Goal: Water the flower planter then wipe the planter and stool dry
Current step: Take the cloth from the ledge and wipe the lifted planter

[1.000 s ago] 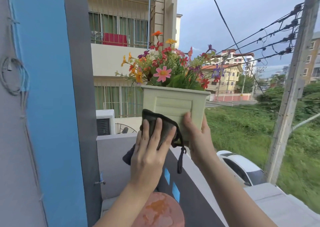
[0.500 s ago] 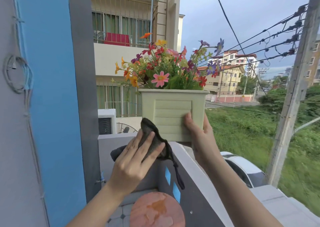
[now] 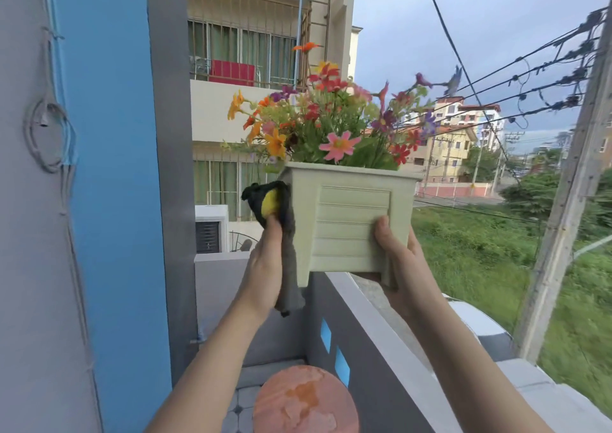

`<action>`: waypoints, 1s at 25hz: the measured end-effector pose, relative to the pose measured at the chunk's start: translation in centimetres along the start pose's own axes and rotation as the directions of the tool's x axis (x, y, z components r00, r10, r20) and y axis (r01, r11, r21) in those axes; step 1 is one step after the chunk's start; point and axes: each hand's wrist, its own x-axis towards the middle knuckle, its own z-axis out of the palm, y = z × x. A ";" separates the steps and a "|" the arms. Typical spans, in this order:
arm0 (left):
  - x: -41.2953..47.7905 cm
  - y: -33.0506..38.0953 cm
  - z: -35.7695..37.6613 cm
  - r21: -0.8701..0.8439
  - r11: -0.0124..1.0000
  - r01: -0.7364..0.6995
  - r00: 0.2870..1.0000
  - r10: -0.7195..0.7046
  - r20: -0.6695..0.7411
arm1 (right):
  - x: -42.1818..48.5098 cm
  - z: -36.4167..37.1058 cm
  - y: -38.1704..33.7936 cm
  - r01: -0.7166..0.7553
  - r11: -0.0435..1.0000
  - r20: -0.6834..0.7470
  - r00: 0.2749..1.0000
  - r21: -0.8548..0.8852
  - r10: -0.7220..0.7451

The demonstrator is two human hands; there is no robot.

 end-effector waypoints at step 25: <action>1.6 -2.5 -0.2 0.239 0.931 -0.274 0.940 0.312 -0.138 | -0.4 -3.1 2.3 -0.163 0.982 0.000 0.986 0.099 0.164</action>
